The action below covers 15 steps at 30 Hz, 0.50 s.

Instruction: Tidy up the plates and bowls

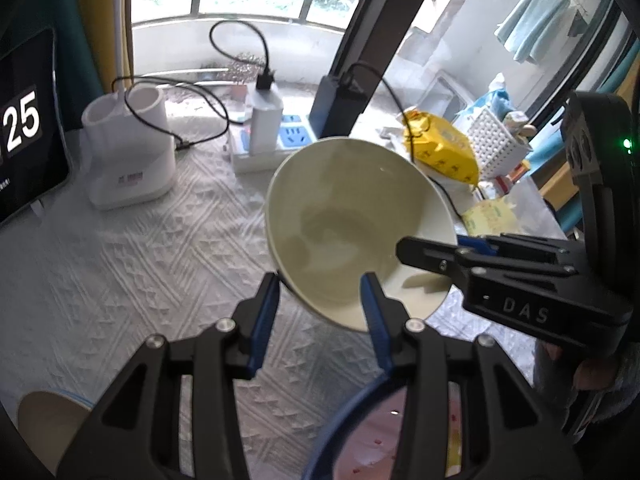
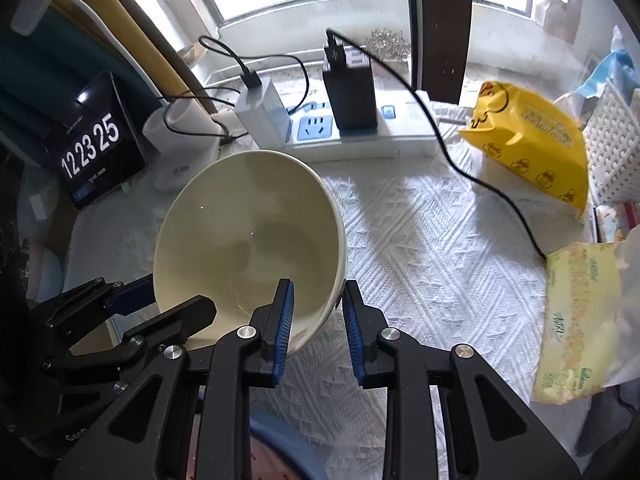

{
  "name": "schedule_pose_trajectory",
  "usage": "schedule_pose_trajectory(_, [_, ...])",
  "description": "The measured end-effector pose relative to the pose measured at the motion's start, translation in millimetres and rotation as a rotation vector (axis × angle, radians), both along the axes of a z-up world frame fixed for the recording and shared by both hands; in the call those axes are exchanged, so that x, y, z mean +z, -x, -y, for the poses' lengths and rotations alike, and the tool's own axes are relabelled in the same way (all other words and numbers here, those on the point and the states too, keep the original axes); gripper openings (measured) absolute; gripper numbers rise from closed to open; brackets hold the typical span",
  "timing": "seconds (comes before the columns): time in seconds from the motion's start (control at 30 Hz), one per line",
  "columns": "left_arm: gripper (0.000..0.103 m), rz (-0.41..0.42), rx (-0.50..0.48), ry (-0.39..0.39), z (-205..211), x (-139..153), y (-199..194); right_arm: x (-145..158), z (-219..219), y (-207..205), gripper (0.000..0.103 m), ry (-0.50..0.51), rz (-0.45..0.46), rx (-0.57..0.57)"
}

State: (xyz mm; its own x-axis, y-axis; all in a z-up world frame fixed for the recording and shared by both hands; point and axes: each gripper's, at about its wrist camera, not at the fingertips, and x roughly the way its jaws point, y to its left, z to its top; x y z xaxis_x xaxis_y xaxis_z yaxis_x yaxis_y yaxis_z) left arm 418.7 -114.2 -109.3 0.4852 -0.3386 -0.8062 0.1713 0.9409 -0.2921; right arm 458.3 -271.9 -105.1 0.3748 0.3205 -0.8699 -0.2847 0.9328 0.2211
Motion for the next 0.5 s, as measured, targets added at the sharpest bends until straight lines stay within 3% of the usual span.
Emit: schedule_pose_trajectory(0.5, [0.043, 0.101, -0.019, 0.004, 2.6, 42.5, 33.2, 46.3, 4.5, 40.1, 0.027, 0.023, 0.083, -0.006])
